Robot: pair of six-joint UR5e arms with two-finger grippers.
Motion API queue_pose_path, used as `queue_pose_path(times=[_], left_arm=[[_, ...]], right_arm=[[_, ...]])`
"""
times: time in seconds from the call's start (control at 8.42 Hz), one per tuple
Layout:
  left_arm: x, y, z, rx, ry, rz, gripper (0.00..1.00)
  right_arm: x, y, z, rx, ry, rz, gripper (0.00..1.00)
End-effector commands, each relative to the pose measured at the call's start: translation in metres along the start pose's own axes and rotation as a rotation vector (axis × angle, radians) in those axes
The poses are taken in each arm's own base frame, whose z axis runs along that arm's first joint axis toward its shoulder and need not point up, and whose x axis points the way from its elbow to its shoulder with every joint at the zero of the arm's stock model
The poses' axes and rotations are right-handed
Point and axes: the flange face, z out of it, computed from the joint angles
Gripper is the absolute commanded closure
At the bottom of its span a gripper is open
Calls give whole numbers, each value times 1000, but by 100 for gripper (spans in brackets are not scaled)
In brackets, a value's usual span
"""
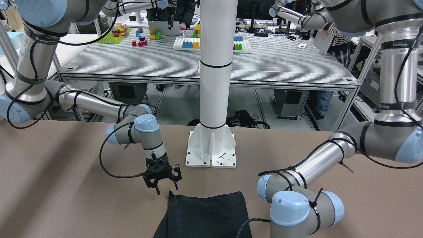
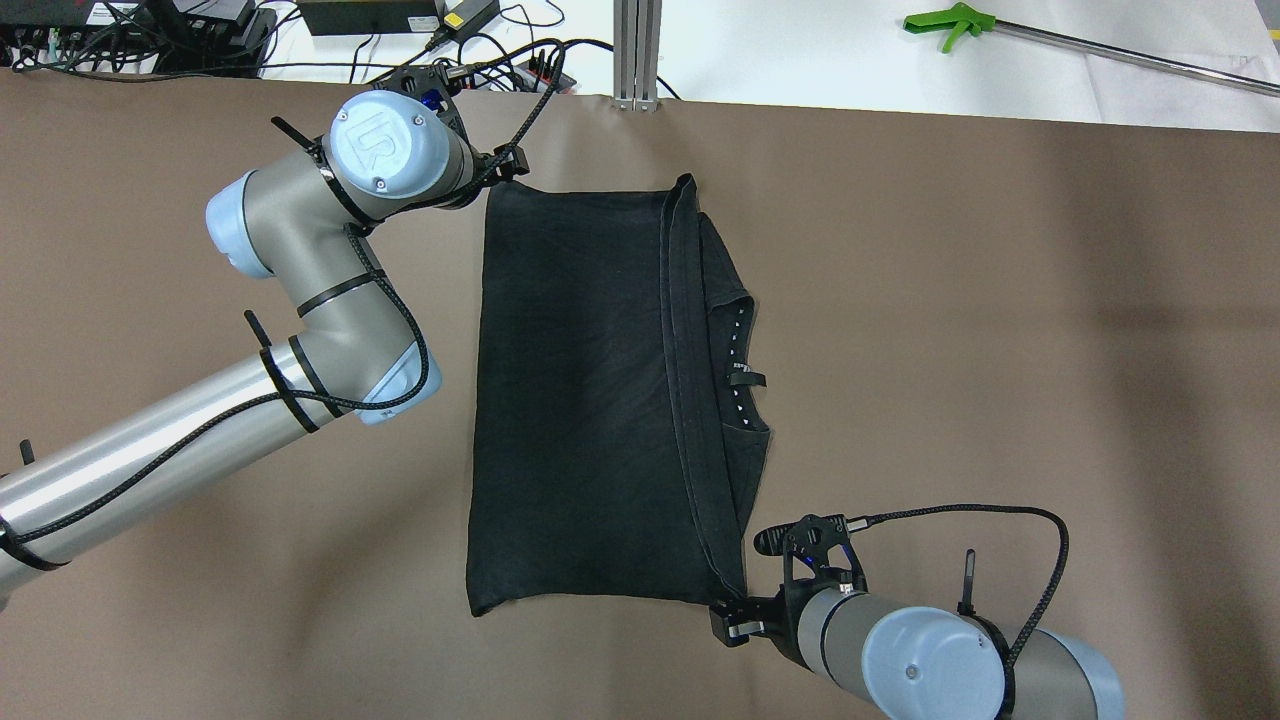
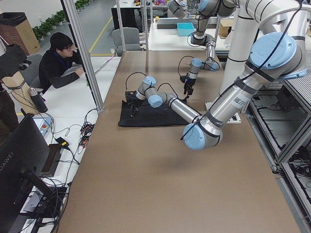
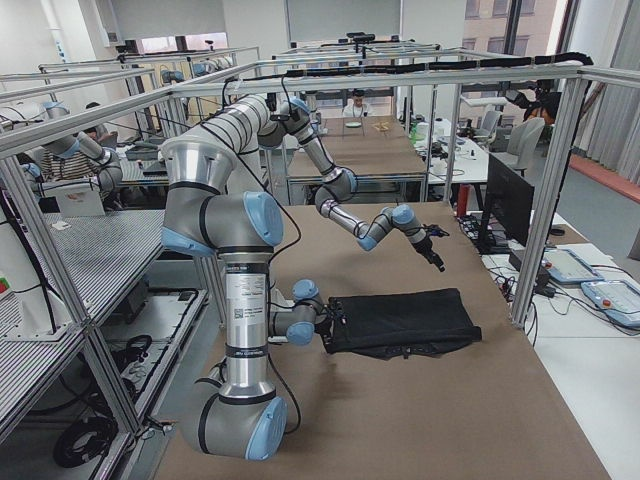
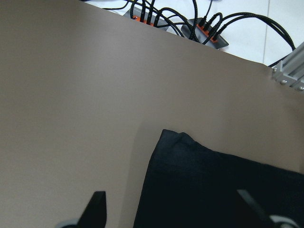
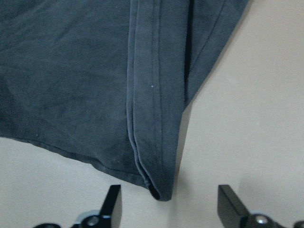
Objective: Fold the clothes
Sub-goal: 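Hold the shirt ends with both grippers, pulling it taut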
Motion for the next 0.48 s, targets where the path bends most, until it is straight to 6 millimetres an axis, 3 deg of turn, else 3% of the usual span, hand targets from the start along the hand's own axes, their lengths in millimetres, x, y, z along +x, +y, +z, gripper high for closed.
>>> queue_pose_path(times=[0.0, 0.24, 0.36], left_arm=[[-5, 2, 3, 0, 15, 7, 5], [-6, 1, 2, 3, 14, 7, 5], [-6, 1, 2, 3, 14, 7, 5]], right_arm=[[0, 1, 2, 19, 15, -21, 45], [-2, -1, 0, 30, 13, -22, 66], [-6, 3, 1, 27, 8, -26, 69]])
